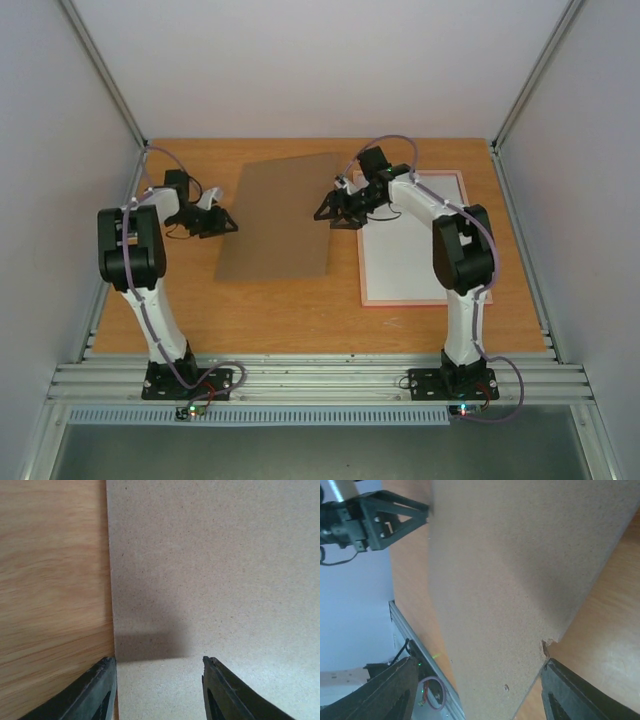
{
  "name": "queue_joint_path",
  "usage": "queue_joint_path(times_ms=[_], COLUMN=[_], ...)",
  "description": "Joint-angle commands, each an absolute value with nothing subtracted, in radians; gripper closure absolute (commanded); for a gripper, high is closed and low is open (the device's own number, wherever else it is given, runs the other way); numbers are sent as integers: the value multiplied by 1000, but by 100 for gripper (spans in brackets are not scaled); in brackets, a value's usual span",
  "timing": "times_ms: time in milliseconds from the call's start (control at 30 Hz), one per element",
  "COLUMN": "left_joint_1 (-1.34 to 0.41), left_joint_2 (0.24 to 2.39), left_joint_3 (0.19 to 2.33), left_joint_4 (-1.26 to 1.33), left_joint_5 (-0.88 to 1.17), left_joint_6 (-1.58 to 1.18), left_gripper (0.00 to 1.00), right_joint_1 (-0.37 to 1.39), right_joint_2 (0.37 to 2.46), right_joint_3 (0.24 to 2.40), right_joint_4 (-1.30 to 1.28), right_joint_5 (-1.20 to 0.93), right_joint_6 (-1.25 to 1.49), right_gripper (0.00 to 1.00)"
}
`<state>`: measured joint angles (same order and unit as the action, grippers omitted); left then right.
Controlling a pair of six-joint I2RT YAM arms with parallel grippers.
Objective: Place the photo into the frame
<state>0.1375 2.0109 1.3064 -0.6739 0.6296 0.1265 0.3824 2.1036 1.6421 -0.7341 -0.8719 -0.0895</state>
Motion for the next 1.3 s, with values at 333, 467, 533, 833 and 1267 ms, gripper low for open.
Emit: queue_joint_path(times_ms=[333,467,533,833,1267], left_joint_1=[-160,-166,-165,-166,-166], left_joint_2=[2148,2167,2171,2171,2175], left_joint_3=[1354,1369,1373,1370,1374], left_joint_4=[-682,-687,-692,-701,-705], left_joint_5=[750,752,751,714,700], left_joint_6=[28,19,18,14,14], left_gripper=[52,52,52,52,51], right_joint_1=[253,210,195,141,129], right_joint_2=[1948,1959,1979,2042,2064], right_joint_3=[1457,1437,1442,1460,1479], right_joint_4=[-821,-811,-810,-818,-820], right_joint_5=[-832,-806,-797,-716,-698], right_joint_6=[-247,-246,-245,-243,-221], right_gripper=[42,51,52,51,47])
